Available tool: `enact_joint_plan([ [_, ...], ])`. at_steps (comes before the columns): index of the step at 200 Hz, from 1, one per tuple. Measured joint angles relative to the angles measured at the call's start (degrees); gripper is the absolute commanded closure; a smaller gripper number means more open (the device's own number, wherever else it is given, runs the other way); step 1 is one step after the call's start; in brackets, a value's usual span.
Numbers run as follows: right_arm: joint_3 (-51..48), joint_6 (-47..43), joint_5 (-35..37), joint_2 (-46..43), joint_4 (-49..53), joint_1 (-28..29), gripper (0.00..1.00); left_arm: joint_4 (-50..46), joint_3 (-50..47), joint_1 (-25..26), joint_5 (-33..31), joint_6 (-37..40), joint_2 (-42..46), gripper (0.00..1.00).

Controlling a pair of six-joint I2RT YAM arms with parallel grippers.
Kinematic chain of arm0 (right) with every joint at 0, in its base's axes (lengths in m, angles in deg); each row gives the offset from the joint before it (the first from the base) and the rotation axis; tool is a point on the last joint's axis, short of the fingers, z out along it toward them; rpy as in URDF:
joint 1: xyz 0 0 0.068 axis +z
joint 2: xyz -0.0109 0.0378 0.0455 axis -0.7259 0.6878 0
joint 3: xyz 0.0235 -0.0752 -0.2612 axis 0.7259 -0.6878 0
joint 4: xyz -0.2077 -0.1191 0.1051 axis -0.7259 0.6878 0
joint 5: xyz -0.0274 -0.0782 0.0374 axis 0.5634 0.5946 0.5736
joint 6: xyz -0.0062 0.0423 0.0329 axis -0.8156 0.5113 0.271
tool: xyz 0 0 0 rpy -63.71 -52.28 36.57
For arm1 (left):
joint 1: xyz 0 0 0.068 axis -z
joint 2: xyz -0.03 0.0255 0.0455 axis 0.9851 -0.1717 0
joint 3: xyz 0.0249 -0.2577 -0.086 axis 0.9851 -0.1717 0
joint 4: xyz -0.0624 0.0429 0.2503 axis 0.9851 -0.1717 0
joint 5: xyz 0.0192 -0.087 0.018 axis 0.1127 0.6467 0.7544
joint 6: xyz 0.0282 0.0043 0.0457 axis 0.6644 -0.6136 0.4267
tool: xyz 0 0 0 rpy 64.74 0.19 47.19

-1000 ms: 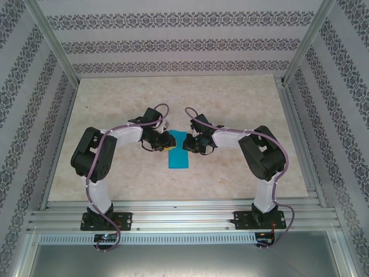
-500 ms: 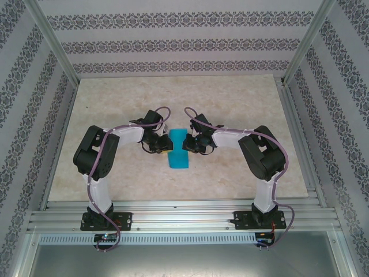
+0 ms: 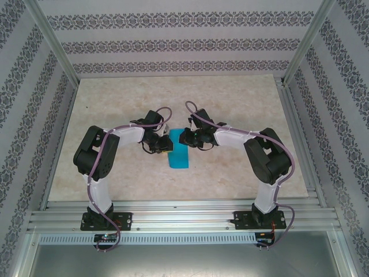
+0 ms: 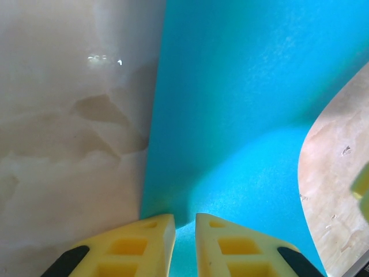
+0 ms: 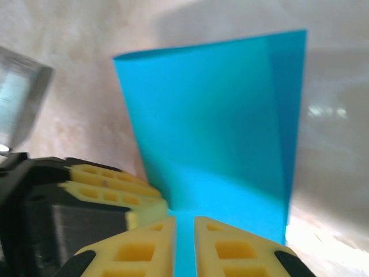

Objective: Fold a paper plane with a square sheet of paper (fold left side to right side)
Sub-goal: First fold in half a square sheet of paper at the center of the table.

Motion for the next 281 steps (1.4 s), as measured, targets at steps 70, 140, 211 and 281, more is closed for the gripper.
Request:
enact_joint_plan([
  [70, 3.6, 5.3, -1.7, 7.2, -6.0, 0.0, 0.86, -0.1, 0.0, 0.3, -0.8, 0.2, 0.1, 0.79],
  [140, 5.7, 5.4, 0.7, 10.7, -3.2, 0.4, 0.87, -0.1, 0.0, 1.2, -2.0, 2.0, 0.6, 0.74],
  [211, 6.4, 5.2, 1.4, 10.9, -1.7, 0.7, 0.87, 2.7, -3.2, 3.2, -3.6, 7.1, 3.2, 0.70],
  [281, 6.6, 5.2, 1.3, 10.9, -1.0, 1.1, 0.87, 5.7, -8.7, 5.2, -3.3, 10.3, 7.1, 0.69],
])
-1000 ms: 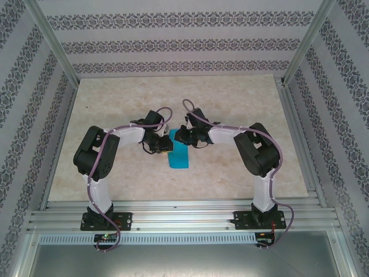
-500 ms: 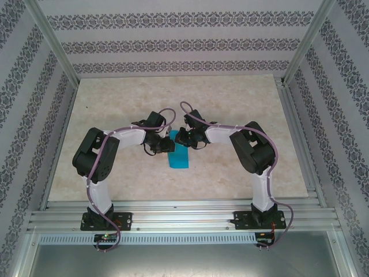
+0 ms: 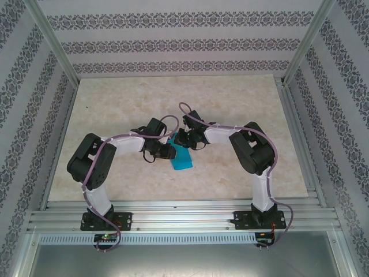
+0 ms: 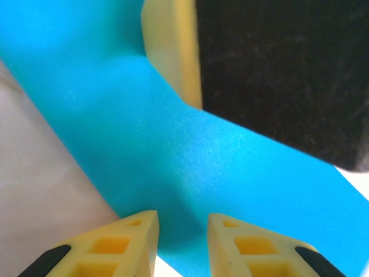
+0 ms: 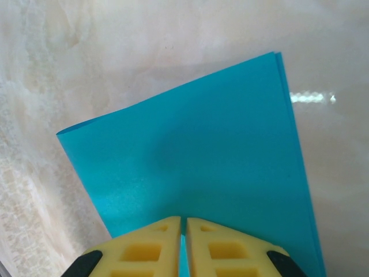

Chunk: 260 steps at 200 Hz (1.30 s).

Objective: Fold a paper plane with a square sheet of paper (fold left side to right side)
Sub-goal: First fold in half a square sheet of paper at the center of the table.

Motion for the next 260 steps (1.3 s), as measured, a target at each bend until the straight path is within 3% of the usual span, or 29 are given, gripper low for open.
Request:
enact_joint_plan([
  [77, 0.0, -0.1, -0.4, 0.0, 0.4, 0.0, 0.87, 3.7, -4.1, 2.3, 0.0, 0.0, 2.8, 0.67],
  [118, 0.0, -0.2, -0.5, 0.0, 0.4, 0.0, 0.87, 3.7, -7.7, 3.9, 3.0, -2.0, 7.8, 0.72],
  [136, 0.0, -0.2, -0.4, 0.0, 0.4, 0.0, 0.88, 3.9, -7.7, 2.1, 4.4, -3.7, 10.1, 0.73],
  [180, 0.0, -0.2, -0.4, 0.0, 0.4, 0.0, 0.87, 6.6, -6.7, -7.4, 8.4, -8.7, 12.2, 0.76],
  [260, 0.0, -0.9, -0.4, 0.0, 0.4, 0.0, 0.87, 10.5, -3.2, -7.3, 13.6, -12.7, 1.7, 0.76],
])
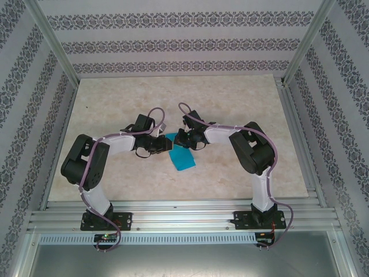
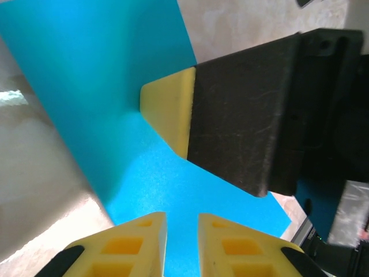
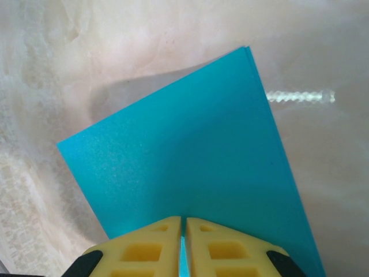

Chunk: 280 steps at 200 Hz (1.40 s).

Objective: Fold a paper plane with a square sheet of paper (fold left side to right side)
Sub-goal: First fold in half a square sheet of paper at the center of the table.

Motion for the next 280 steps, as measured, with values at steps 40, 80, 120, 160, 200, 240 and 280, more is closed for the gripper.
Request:
enact_joint_plan([
  [40, 0.0, -0.3, 0.0, 0.0, 0.0, 0.0, 0.87, 0.8, 0.1, 0.9, 0.0, -0.6, -3.0, 0.76],
  [80, 0.0, -0.4, 0.0, 0.0, 0.0, 0.0, 0.86, 0.7, 0.6, 1.0, -1.3, -0.5, -5.0, 0.76],
  [120, -0.1, -0.4, -0.2, -0.3, -0.7, 0.0, 0.82, -1.3, 2.0, 2.1, -3.4, 0.2, -5.4, 0.76],
  [160, -1.3, -1.1, 0.7, -3.3, 0.7, -0.4, 0.75, -3.1, 3.1, 3.1, -5.9, 1.4, -5.5, 0.76],
  [200, -4.6, -2.4, 1.3, -12.3, 3.0, -1.3, 0.81, -3.6, 3.3, 3.3, -6.4, 1.6, -5.5, 0.76],
  [240, -9.1, -2.0, -0.6, -16.9, 3.7, -0.4, 0.83, -4.2, 3.7, 3.6, -7.1, 1.7, -5.5, 0.76],
  [280, -11.3, -1.6, -1.5, -16.6, 5.6, 2.4, 0.84, -4.5, 3.8, 3.6, -7.3, 1.6, -5.6, 0.76],
])
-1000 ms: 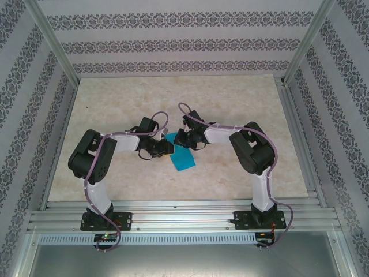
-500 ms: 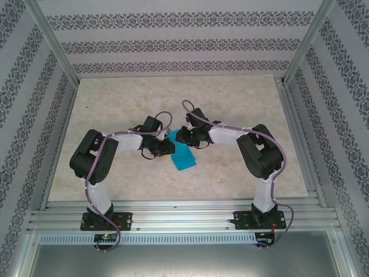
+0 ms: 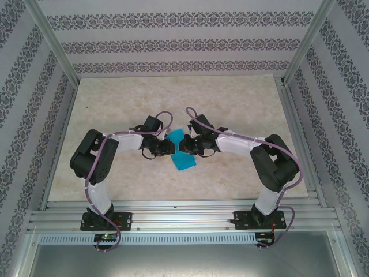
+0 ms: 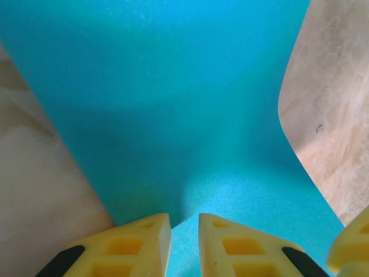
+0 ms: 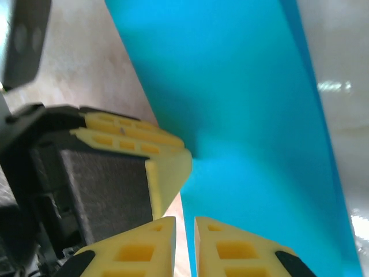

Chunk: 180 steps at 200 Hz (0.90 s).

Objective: Fold a paper plane with a square sheet of paper (fold left side to right side)
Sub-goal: First fold in half a square sheet of paper at the center of the table.

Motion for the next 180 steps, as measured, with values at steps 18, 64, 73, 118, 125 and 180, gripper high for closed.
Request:
enact_joint_plan([
  [18, 0.0, 0.0, 0.1, 1.2, 0.5, 0.6, 0.84, 0.0, 0.0, 0.0, 0.0, 0.0, 0.0, 0.76],
  [64, 0.0, -0.8, 2.3, 5.1, 3.6, 0.5, 0.84, -0.3, 0.2, 0.1, -0.2, 0.0, 0.0, 0.76],
  [73, 0.0, -1.0, 2.4, 5.6, 3.8, 0.5, 0.84, -0.3, 0.2, 0.1, -0.2, 0.0, 0.0, 0.76],
  [118, 0.5, -2.8, 3.5, 5.7, 4.8, 0.5, 0.85, -1.3, 1.2, 0.4, -0.6, -0.5, 0.0, 0.68],
  [125, 0.5, -3.2, 3.6, 5.7, 4.8, 0.5, 0.85, -1.4, 1.4, 0.6, -0.6, -0.7, 0.0, 0.67],
  [180, 1.3, -4.8, 4.1, 6.2, 5.9, 0.6, 0.85, -3.8, 5.6, 0.7, -1.3, -0.7, -2.4, 0.67],
])
